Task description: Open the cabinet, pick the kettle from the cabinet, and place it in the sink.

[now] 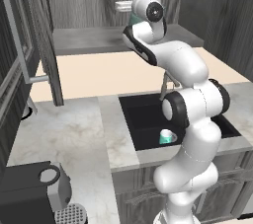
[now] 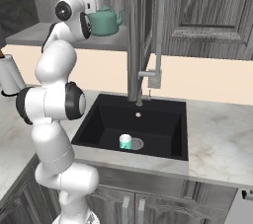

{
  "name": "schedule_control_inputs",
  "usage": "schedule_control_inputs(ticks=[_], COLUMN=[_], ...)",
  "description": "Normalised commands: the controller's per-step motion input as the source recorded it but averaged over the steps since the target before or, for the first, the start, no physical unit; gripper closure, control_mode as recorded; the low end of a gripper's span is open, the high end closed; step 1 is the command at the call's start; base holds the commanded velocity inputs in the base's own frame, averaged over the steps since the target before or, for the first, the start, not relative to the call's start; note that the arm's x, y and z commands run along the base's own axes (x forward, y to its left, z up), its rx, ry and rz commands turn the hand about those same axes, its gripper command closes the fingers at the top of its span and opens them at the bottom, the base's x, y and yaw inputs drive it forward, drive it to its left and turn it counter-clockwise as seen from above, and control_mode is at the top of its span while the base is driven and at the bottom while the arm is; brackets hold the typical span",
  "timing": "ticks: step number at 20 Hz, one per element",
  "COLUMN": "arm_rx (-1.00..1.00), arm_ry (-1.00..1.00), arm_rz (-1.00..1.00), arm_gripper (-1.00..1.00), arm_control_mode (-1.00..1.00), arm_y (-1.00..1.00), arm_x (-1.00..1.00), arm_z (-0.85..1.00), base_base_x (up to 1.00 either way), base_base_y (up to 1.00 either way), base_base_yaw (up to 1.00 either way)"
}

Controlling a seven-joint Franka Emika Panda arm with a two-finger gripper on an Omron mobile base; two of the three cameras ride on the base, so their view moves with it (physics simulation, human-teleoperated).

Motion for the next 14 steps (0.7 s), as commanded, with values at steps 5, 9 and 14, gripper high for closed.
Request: schedule_control_inputs(ticks=[5,9,14], arm_rx=[0.00,0.00,0.00], arm_ry=[0.00,0.00,0.00], arm_rz=[0.00,0.00,0.00], arm_gripper=[-1.00,-1.00,-1.00], arm_control_mode=[-1.00,-1.00,-1.00], arm_y=[0.06,0.05,0.01], arm_x=[0.00,0.00,0.00], arm_z=[0.00,0.00,0.03], base_base_x=[0.00,0.00,0.00], base_base_y=[0.00,0.00,0.00], base_base_yaw=[0.00,0.00,0.00])
